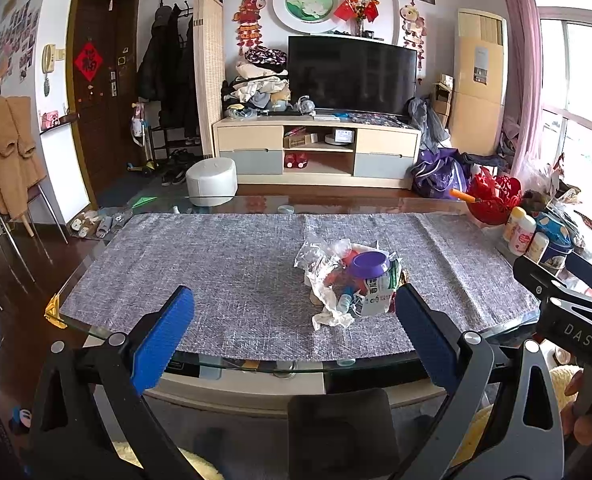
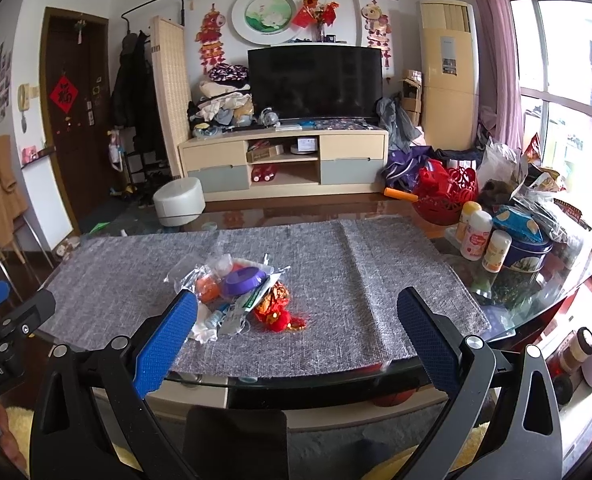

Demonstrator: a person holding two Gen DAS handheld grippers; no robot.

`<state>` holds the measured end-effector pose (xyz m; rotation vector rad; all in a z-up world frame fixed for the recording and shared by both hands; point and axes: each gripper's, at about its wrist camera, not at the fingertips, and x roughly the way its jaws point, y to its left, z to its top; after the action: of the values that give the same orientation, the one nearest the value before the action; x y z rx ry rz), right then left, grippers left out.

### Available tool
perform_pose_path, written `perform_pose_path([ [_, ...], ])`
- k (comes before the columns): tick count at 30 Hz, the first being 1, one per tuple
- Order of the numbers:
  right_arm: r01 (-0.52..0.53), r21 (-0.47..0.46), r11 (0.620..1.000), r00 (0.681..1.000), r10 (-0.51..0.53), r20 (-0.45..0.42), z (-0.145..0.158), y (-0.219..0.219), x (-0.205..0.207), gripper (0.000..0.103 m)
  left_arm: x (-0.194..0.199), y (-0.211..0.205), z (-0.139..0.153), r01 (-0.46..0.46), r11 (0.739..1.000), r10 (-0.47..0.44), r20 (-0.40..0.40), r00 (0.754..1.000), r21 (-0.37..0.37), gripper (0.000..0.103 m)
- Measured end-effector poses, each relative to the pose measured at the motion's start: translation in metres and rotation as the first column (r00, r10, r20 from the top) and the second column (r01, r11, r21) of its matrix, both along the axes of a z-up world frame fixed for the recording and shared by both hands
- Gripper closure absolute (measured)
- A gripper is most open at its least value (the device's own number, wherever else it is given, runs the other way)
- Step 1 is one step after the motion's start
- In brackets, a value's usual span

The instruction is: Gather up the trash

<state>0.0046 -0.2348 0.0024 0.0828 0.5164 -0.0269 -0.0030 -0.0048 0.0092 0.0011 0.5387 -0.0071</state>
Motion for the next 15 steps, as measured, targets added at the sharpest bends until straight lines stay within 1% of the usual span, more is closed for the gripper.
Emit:
perform_pose_path([
  [7, 0.002, 0.004, 1.0, 1.0, -0.002, 0.003, 0.0001, 0.0006, 0.0002, 0.003, -0.0016, 0.0015, 0.006, -0.003, 1.0, 0.003, 0.007, 1.0, -0.002, 0.008],
  [8, 0.003, 0.004, 1.0, 1.0, -0.003, 0.002, -0.0001, 0.0007, 0.0003, 0.003, -0.0003, -0.0001, -0.0002, -0.002, 1.0, 0.002, 0.005, 1.0, -0.003, 0.008],
  [15, 0.003, 0.003, 1.0, 1.0, -0.003, 0.002, -0.0002, 0.0008, 0.0001, 0.003, 0.0006, 0.0008, 0.0015, -0.001, 1.0, 0.001, 0.006, 1.0, -0.003, 0.008],
])
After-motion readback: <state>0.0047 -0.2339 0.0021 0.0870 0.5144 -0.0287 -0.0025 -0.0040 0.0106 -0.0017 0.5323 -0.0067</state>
